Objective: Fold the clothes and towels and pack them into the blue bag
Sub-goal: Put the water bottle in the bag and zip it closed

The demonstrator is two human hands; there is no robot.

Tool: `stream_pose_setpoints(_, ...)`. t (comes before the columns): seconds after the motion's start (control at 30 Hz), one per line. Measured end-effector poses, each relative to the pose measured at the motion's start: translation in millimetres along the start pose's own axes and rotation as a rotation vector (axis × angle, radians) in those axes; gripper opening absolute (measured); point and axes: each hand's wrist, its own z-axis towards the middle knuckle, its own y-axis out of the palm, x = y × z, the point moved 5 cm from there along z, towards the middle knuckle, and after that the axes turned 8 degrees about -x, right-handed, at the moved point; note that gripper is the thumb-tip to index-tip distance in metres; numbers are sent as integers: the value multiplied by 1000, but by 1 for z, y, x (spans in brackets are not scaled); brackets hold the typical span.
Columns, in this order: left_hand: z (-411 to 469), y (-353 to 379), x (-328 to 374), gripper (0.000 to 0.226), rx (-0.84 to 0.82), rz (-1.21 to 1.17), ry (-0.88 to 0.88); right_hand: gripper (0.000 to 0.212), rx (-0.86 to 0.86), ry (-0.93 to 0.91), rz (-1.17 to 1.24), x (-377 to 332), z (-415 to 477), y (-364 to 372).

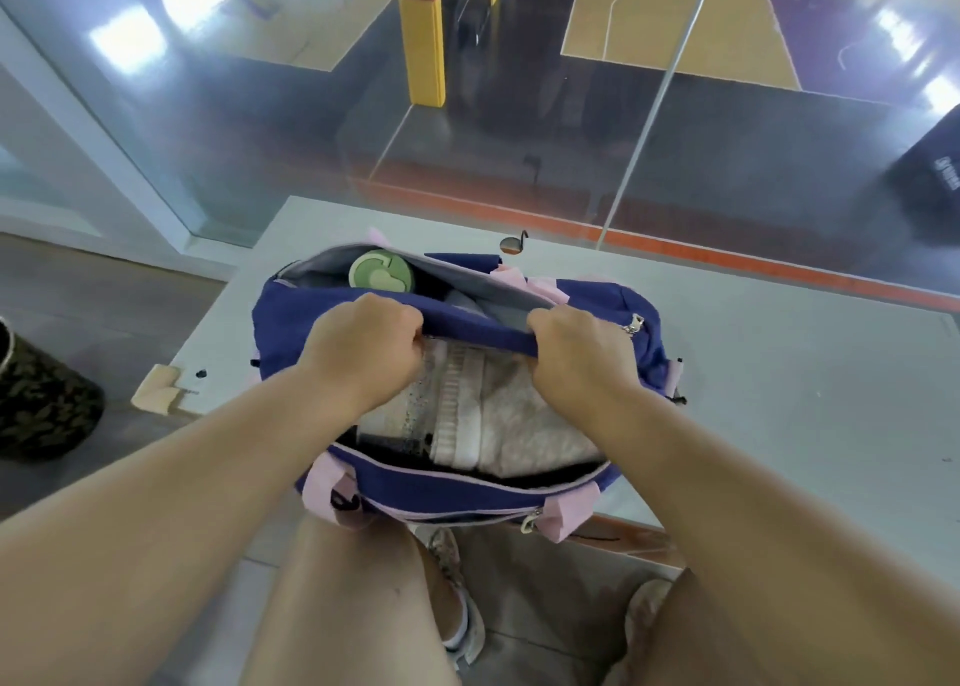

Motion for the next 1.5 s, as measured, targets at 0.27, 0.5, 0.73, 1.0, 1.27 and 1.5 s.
stream_pose_setpoints(0.27, -40, 3, -82, 22, -110, 6, -286, 19, -21, 143, -35, 21, 0, -1)
stream_pose_setpoints(0.5, -52, 10, -92, 19, -120, -31, -390, 17, 9, 162, -84, 12, -9, -1)
stream_pose_setpoints(0.73, -51, 6, -74, 28, 23, -113, -209, 18, 5, 18, 219, 21, -24, 2)
stream_pose_setpoints(1.0, -36, 0, 22, 17, 127, -239, 109, 48, 66, 233, 363, 70, -71, 9)
stream_pose_setpoints(1.27, -25, 23, 114, 31, 191, -173, 353, 46, -31, 376, 667, 103, -100, 42)
stream_pose_setpoints(1.5, -11, 36, 136, 22, 180, -135, 418, 21, -54, 351, 624, 110, -99, 59)
